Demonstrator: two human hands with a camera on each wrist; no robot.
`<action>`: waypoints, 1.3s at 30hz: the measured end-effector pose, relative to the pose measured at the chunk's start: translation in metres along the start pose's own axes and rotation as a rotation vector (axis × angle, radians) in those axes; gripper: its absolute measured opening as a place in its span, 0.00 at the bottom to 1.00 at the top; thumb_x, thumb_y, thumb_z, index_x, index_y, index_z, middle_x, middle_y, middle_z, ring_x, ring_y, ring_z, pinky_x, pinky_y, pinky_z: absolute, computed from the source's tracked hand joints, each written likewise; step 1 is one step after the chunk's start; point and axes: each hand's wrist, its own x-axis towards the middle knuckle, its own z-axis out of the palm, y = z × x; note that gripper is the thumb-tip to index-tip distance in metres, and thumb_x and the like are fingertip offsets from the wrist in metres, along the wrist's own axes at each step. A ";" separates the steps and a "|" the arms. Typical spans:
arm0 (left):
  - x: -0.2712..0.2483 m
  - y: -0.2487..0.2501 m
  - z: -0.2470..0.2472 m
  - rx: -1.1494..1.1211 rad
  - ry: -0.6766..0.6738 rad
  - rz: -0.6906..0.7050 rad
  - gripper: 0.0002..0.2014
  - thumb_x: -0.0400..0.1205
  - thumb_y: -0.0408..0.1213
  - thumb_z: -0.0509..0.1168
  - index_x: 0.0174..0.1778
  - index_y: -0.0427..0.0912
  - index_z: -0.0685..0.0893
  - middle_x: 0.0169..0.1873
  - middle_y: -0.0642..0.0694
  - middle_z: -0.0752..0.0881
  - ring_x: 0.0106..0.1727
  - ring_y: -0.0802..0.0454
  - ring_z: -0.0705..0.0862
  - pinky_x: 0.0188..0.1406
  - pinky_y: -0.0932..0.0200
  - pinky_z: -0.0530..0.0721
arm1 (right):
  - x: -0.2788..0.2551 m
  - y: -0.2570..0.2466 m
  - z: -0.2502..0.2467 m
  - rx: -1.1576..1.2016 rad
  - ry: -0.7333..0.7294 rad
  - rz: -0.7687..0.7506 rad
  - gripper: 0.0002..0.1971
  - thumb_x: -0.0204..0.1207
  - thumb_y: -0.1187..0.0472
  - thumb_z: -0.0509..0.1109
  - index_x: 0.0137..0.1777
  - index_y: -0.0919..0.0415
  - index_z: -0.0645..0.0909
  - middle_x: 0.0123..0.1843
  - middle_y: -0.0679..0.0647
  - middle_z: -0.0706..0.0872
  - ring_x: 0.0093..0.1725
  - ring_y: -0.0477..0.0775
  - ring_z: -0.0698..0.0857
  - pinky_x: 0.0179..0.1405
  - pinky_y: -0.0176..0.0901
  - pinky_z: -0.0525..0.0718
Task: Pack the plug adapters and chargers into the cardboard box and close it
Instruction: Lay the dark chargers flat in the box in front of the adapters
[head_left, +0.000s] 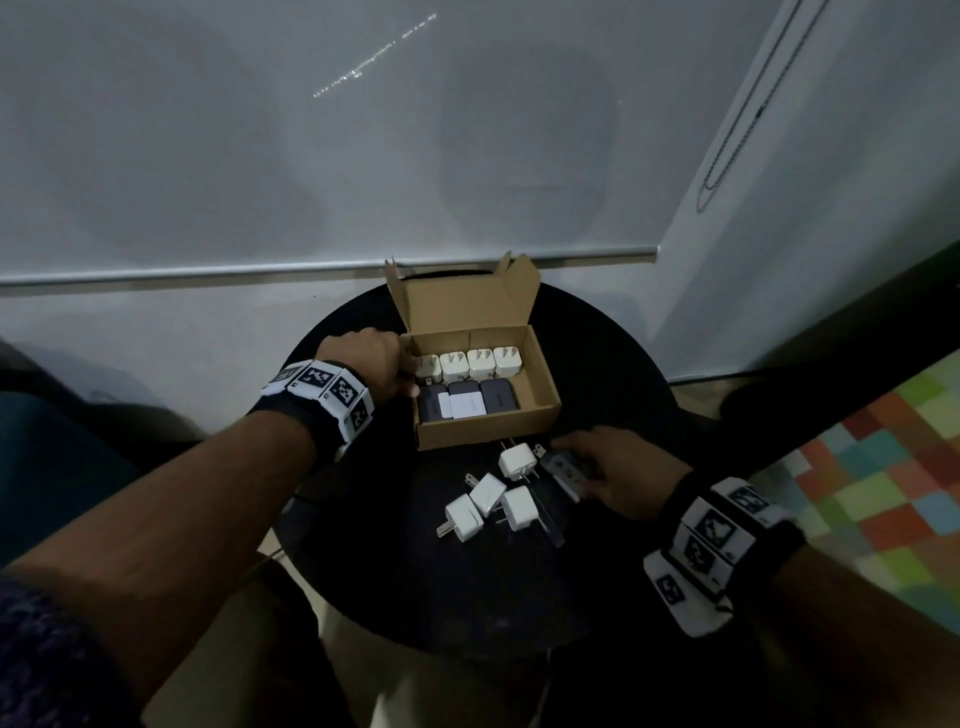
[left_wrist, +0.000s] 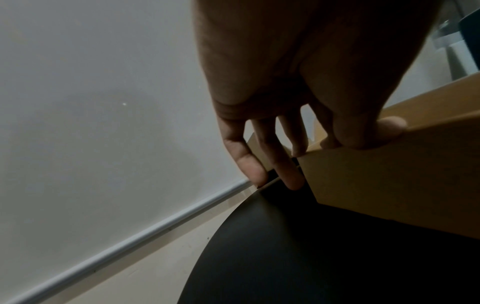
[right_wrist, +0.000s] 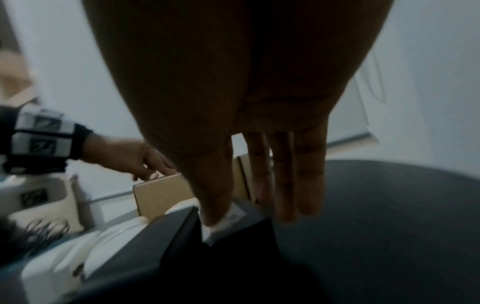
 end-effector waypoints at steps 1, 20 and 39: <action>-0.001 0.001 0.000 0.005 0.004 0.004 0.23 0.76 0.60 0.69 0.67 0.59 0.83 0.63 0.48 0.86 0.60 0.42 0.85 0.54 0.49 0.82 | -0.003 -0.002 -0.001 -0.019 0.031 -0.012 0.24 0.78 0.58 0.68 0.74 0.47 0.72 0.67 0.52 0.76 0.67 0.55 0.79 0.67 0.45 0.77; -0.009 0.002 -0.004 -0.026 0.013 0.011 0.22 0.78 0.57 0.69 0.68 0.59 0.83 0.63 0.46 0.86 0.61 0.42 0.85 0.57 0.48 0.82 | -0.042 -0.041 -0.020 0.125 0.179 0.022 0.22 0.68 0.43 0.74 0.62 0.43 0.78 0.46 0.43 0.86 0.42 0.43 0.86 0.40 0.36 0.84; -0.001 -0.002 0.003 -0.036 0.030 0.000 0.21 0.77 0.57 0.68 0.66 0.57 0.83 0.62 0.47 0.86 0.58 0.42 0.86 0.51 0.48 0.81 | 0.078 -0.078 -0.039 -0.281 0.270 0.184 0.15 0.73 0.53 0.73 0.53 0.61 0.81 0.56 0.59 0.86 0.56 0.63 0.86 0.52 0.50 0.80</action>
